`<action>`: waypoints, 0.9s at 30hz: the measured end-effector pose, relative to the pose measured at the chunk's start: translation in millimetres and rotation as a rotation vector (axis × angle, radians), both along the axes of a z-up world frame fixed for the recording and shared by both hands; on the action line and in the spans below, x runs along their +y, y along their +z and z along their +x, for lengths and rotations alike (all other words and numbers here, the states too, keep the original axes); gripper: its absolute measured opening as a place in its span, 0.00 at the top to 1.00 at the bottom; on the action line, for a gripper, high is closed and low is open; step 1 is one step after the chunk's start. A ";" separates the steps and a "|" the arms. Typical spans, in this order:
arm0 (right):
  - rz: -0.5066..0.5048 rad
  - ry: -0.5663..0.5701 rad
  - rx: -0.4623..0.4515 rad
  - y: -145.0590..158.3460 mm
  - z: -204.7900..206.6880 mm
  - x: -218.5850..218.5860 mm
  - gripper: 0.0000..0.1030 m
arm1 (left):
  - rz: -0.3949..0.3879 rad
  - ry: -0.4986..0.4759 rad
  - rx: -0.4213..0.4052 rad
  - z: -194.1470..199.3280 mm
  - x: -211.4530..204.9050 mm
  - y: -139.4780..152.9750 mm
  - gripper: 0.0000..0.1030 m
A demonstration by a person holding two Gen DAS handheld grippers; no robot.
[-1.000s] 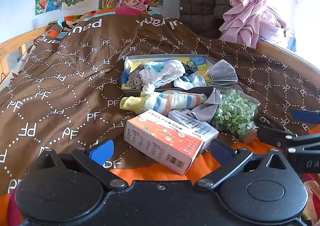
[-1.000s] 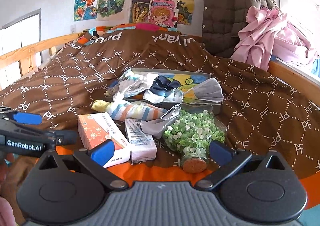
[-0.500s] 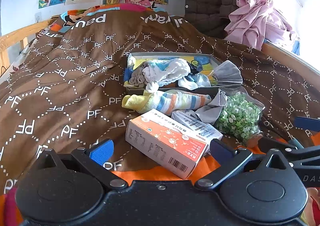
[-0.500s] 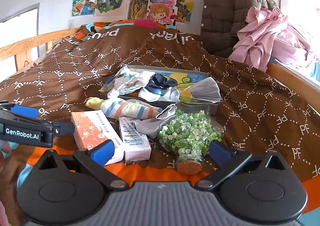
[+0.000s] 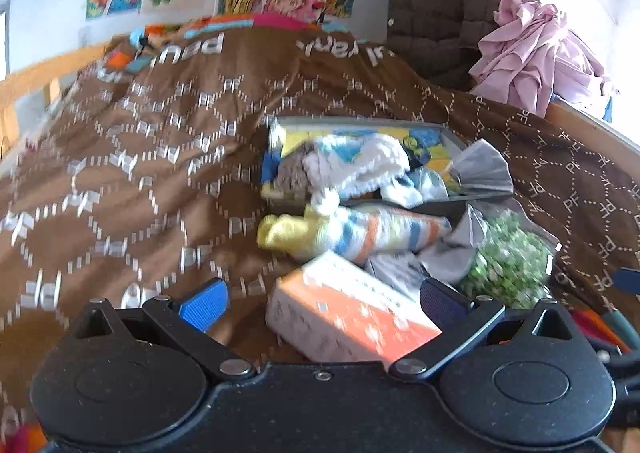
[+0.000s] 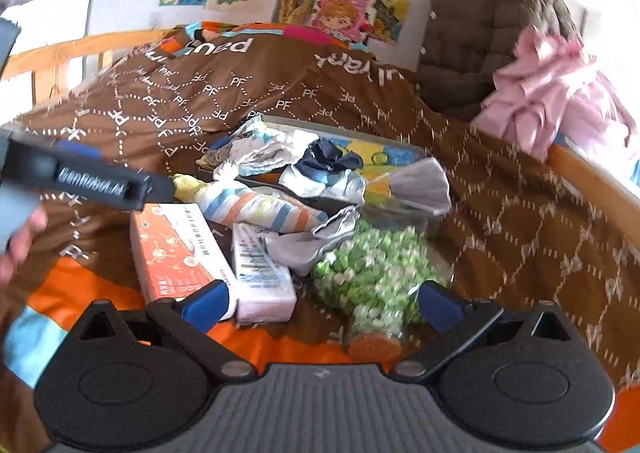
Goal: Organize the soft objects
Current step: 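Grasp the striped sock with the left tool while the right tool grasps the grey cloth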
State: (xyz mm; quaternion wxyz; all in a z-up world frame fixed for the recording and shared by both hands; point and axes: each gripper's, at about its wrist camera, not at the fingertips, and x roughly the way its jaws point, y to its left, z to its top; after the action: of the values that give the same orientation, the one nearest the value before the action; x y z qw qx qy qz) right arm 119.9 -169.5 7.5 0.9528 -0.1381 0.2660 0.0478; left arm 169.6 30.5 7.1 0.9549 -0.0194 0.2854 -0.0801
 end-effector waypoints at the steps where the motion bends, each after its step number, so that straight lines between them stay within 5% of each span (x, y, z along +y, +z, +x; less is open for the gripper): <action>1: -0.022 0.007 -0.008 -1.5 3.3 1.0 0.00 | 0.012 -0.008 -0.012 4.9 -0.8 0.9 0.01; 9: -0.137 0.059 -0.028 -18.2 38.3 -1.0 0.00 | 0.071 -0.151 -0.093 52.0 -9.7 -5.0 0.01; 22: -0.271 0.112 -0.030 -50.6 91.6 15.4 0.05 | 0.119 -0.324 -0.035 118.3 -16.6 -32.0 0.01; 27: -0.336 0.115 -0.034 -60.8 101.1 19.9 0.11 | -0.020 -0.354 0.093 147.7 -3.9 -44.8 0.01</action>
State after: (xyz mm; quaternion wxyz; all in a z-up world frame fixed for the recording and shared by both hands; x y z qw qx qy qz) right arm 220.9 -149.7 -53.3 0.9165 -0.3110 0.2458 0.0546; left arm 317.3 26.6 -37.7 0.9114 0.0177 0.3272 -0.2487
